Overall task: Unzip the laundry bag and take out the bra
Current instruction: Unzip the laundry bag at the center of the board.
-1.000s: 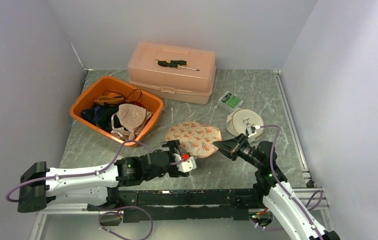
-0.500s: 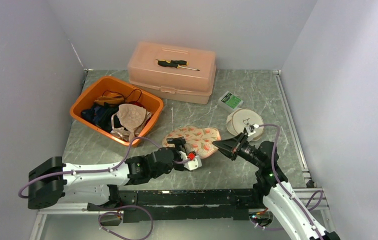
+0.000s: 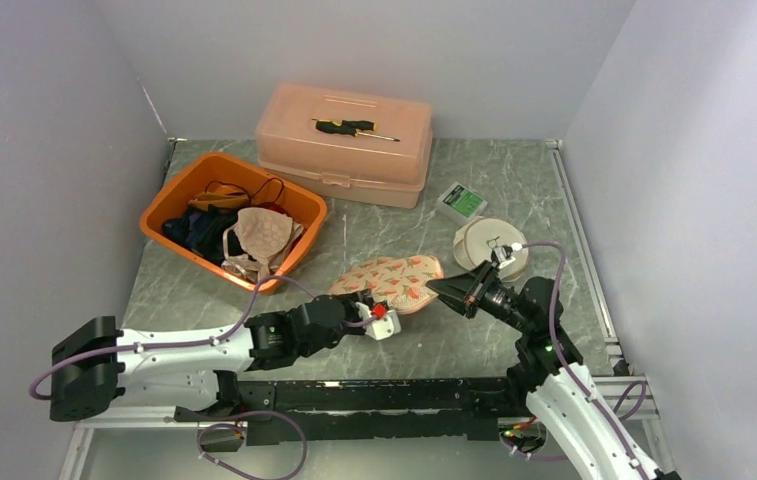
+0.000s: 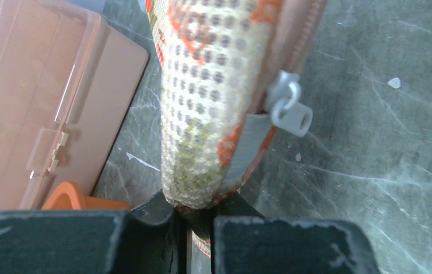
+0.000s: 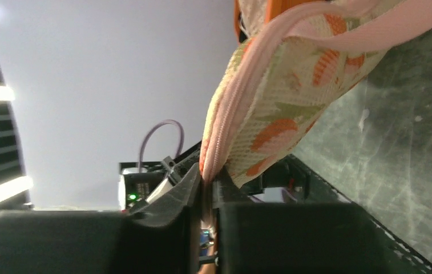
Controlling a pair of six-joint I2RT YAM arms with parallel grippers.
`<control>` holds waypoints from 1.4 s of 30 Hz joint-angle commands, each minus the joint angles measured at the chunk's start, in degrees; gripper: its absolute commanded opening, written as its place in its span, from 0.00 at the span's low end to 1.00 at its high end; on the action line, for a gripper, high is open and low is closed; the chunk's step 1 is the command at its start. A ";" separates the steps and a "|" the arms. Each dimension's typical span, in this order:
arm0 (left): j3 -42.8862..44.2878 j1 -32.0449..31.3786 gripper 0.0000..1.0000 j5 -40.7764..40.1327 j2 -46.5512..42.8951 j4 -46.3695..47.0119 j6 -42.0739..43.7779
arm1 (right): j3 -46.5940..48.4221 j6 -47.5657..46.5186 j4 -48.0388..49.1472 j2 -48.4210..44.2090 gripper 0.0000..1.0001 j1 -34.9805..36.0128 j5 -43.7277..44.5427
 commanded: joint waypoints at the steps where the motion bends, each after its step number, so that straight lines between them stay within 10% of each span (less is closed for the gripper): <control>1: 4.73 0.11 0.06 3.17 -4.28 -7.08 -3.01 | 13.06 -18.80 -17.02 -0.06 0.27 -0.33 2.84; 5: 8.23 -0.08 0.03 3.03 -6.41 -15.36 -3.03 | 21.97 -37.84 -33.09 0.22 0.66 -0.30 10.75; 8: 10.49 -0.08 0.03 2.51 -6.54 -19.57 -0.70 | 25.26 -44.64 -38.28 -1.19 0.73 -0.26 15.32; 15: 13.09 -0.14 0.03 -1.16 -4.46 -21.01 8.72 | 26.92 -48.30 -37.99 0.04 0.74 -0.28 8.46; 23: 8.05 -0.08 0.03 -10.82 -2.26 4.35 26.22 | 21.66 -37.15 -28.91 0.99 0.74 -0.25 -0.61; 32: 21.65 -0.08 0.03 0.01 1.89 -22.32 6.34 | 24.04 -44.39 -32.21 -4.18 0.73 -0.23 5.20; 42: 18.32 -0.44 0.03 -9.26 3.38 -11.16 13.09 | 16.36 -24.24 -18.57 -3.34 0.74 -0.24 1.36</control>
